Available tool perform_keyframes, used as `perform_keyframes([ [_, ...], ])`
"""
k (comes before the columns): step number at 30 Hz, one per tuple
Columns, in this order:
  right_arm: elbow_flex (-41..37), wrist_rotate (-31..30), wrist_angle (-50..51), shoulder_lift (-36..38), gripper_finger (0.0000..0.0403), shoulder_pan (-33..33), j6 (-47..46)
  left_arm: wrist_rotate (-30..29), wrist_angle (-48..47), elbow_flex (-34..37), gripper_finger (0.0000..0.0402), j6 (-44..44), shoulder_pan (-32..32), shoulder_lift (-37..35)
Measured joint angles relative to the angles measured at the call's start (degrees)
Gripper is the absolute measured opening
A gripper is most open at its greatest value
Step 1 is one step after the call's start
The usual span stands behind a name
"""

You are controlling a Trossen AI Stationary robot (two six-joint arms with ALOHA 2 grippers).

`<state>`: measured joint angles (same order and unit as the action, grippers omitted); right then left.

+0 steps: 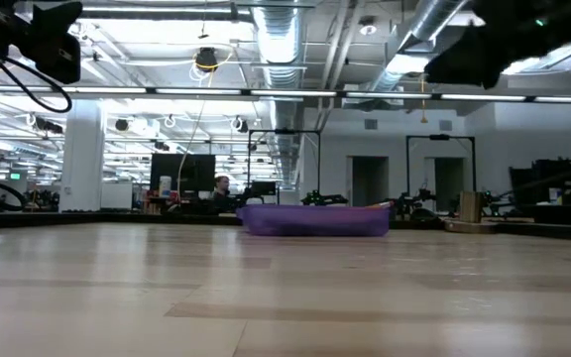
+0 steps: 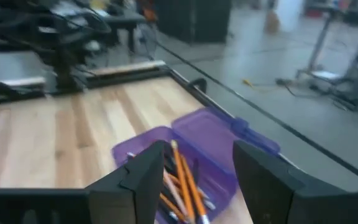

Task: Pick & place school supplies into a supply box
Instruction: Return to Home Position

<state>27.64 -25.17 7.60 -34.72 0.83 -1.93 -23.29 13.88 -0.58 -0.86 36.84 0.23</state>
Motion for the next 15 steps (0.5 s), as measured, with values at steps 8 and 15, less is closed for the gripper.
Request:
perform_keyframes([
  [8, -15.82, 11.37, -11.24, 15.28, 0.0181, -0.78, 1.82, 0.05, -1.39, 0.04, 0.0188, 0.10, -2.32, 0.00],
  [15, -25.42, 13.33, -14.34, 26.05, 0.0185, -0.86, -0.29, 0.04, -1.79, 0.10, 0.0188, -0.04, -2.89, 0.00],
])
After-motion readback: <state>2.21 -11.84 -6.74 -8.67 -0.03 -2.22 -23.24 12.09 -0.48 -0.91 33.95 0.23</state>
